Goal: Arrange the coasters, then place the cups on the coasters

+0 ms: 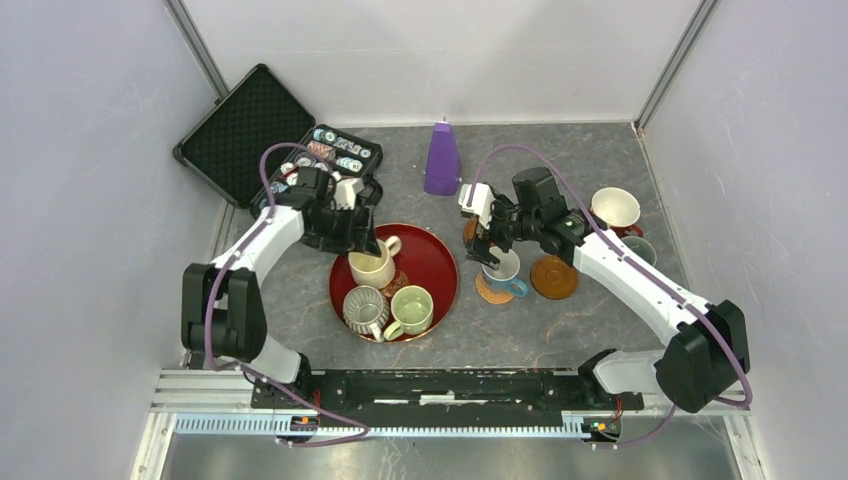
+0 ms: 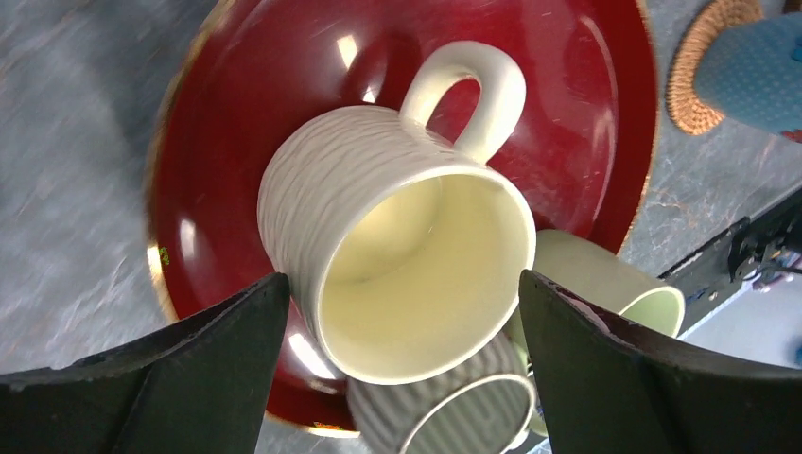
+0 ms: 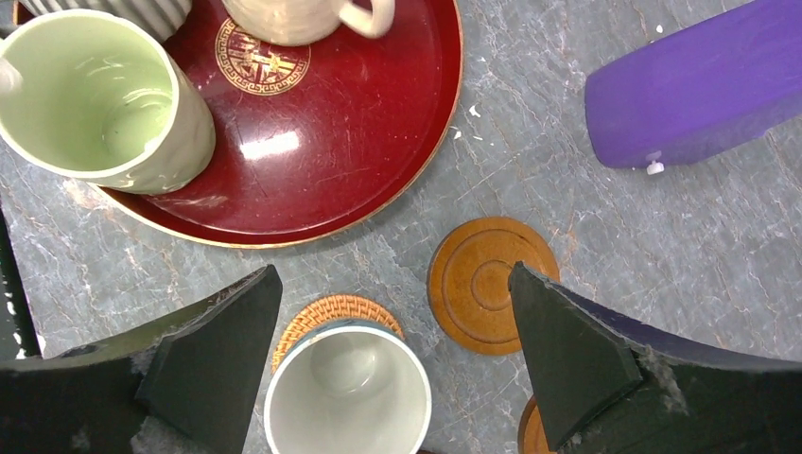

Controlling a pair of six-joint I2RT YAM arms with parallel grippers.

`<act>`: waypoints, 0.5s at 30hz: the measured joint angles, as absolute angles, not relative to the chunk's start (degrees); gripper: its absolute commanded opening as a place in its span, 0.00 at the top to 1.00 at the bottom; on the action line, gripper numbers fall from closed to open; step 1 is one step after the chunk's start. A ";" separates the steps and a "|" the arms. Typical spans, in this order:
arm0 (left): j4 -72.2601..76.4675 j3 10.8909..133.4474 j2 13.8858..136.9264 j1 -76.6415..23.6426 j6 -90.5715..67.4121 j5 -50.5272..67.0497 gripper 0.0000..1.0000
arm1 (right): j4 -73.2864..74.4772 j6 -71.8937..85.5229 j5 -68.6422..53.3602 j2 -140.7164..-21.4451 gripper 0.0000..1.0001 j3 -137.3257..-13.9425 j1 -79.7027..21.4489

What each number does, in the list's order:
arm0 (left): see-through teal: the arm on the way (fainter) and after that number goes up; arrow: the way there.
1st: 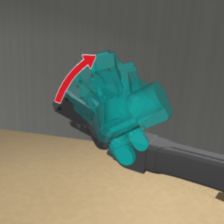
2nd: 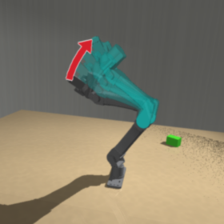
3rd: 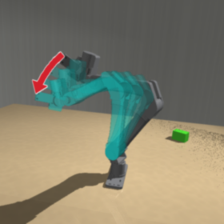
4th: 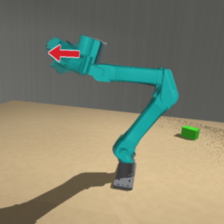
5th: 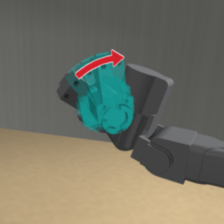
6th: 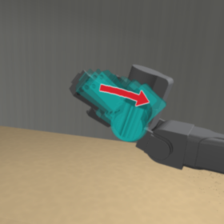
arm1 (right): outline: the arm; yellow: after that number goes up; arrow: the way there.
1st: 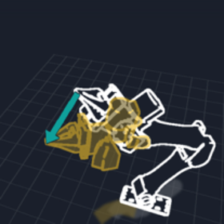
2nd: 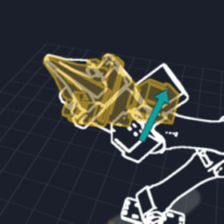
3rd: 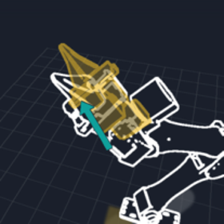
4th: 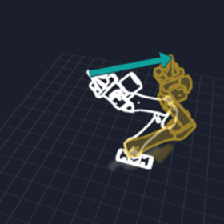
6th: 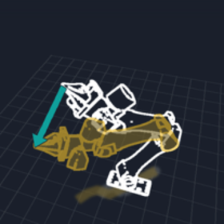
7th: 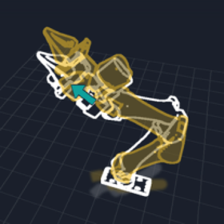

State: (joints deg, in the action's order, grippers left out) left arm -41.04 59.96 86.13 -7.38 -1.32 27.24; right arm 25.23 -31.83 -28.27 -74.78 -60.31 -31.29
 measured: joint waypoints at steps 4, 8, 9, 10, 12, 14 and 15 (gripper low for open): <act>-39.20 64.71 90.56 -14.41 -1.21 27.55 0.03 | 25.23 -33.95 -29.71 -77.10 0.02 -61.19 -30.83; -39.40 69.41 93.17 -19.29 -0.56 27.81 0.00 | 27.07 -37.67 -31.75 -82.24 0.03 -65.43 -30.74; -39.77 70.72 93.23 -19.16 0.12 27.53 0.00 | 28.10 -38.87 -32.47 -84.27 0.04 -67.48 -30.72; -40.21 71.81 93.21 -18.50 0.51 27.40 0.00 | 29.30 -40.18 -33.08 -86.61 0.06 -69.95 -30.74; -40.62 74.04 92.75 -16.05 1.28 27.53 0.00 | 31.40 -42.33 -34.15 -90.89 0.08 -74.50 -30.81; -40.84 75.42 91.85 -12.78 1.56 27.73 0.00 | 34.04 -44.93 -34.76 -95.37 0.08 -79.50 -31.40; -41.10 75.83 91.05 -10.90 1.61 27.75 0.00 | 35.46 -46.22 -34.79 -97.30 0.09 -81.67 -31.73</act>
State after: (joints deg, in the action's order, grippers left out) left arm -41.10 75.83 91.05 -10.90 1.61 27.75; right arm 35.46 -46.22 -34.79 -97.30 -81.67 -31.73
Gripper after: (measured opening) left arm 0.995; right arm 0.925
